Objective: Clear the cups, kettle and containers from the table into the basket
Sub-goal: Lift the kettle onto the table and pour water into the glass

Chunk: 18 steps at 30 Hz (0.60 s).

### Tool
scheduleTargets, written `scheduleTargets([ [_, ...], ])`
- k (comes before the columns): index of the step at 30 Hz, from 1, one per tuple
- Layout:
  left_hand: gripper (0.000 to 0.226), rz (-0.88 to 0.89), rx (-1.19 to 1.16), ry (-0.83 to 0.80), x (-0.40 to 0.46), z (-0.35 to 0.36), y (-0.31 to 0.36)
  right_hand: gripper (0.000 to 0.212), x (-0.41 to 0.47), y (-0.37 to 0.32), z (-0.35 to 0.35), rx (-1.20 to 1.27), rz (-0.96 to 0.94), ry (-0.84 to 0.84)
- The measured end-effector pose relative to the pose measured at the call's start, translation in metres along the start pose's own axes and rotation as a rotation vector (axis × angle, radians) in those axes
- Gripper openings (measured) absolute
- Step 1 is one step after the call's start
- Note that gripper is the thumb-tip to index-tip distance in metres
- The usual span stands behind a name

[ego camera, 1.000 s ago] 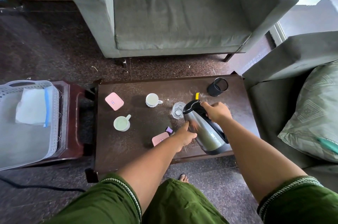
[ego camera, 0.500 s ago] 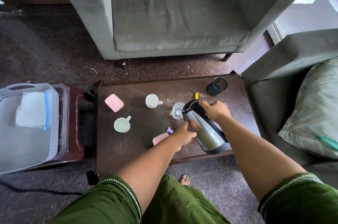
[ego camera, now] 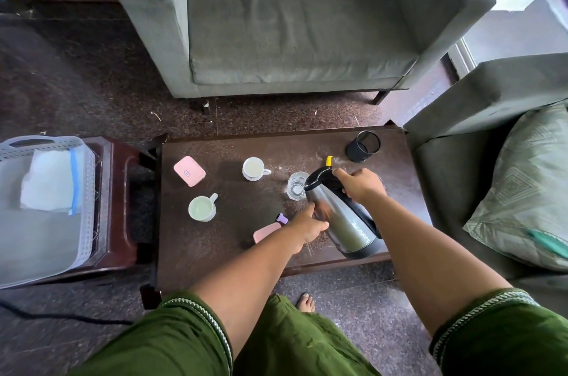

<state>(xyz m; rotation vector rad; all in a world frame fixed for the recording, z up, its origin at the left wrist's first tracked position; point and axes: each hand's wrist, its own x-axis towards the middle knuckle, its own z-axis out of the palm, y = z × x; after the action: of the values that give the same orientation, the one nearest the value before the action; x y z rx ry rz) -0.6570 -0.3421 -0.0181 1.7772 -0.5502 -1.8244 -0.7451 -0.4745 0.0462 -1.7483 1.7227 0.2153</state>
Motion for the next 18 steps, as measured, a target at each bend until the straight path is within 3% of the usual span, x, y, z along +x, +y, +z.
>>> scheduleTargets([
  [18,0.077,-0.011,0.009,-0.021,-0.0023,-0.0015,0.0017,0.060,0.0021,-0.0015,0.0017,-0.018,0.001,-0.006],
])
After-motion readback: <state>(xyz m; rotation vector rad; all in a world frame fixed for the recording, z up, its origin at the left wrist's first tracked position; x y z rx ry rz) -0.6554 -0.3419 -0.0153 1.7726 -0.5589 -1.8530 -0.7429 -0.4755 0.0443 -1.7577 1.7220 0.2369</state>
